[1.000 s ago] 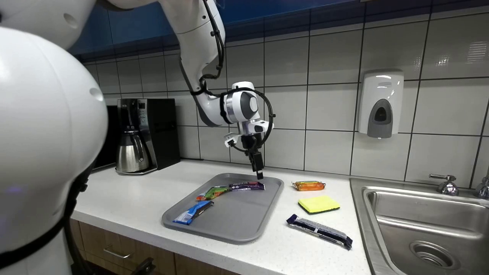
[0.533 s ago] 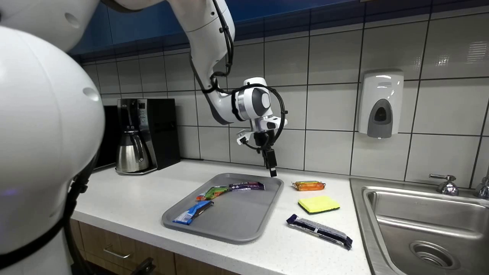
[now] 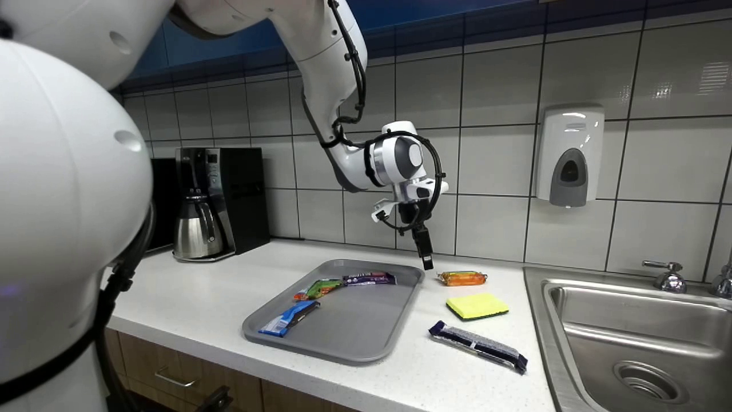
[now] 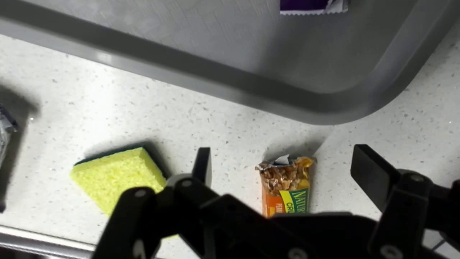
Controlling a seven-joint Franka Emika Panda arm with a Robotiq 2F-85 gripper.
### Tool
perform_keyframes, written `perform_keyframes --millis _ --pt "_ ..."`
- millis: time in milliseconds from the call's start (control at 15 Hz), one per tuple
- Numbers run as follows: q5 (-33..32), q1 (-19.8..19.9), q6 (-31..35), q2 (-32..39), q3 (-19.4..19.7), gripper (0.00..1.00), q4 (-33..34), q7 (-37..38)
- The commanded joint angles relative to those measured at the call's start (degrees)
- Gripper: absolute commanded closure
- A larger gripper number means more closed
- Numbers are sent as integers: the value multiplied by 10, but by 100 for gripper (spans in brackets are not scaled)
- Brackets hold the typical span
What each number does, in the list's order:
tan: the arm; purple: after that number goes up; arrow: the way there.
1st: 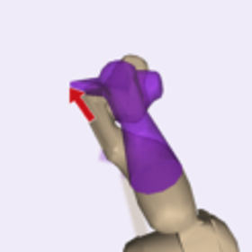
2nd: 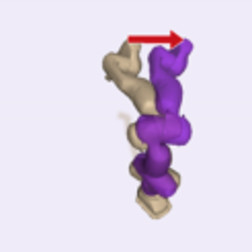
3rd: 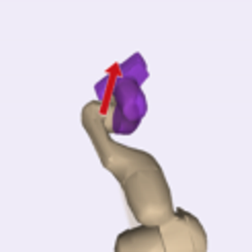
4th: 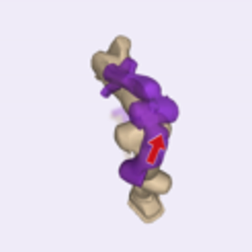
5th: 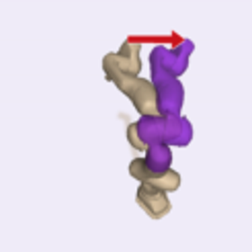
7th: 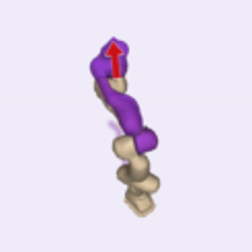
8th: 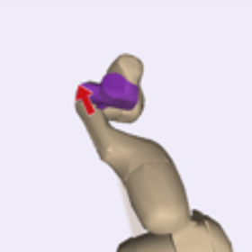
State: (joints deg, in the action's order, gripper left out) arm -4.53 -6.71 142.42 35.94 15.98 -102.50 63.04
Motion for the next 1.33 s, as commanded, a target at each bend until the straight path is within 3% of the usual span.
perform_keyframes --millis 0,600,1267 --pt "-1 12 -35 29 4 0 53 23" --pt "21 67 -124 86 -25 0 161 -30" --pt "31 113 -139 163 -38 0 271 -135"
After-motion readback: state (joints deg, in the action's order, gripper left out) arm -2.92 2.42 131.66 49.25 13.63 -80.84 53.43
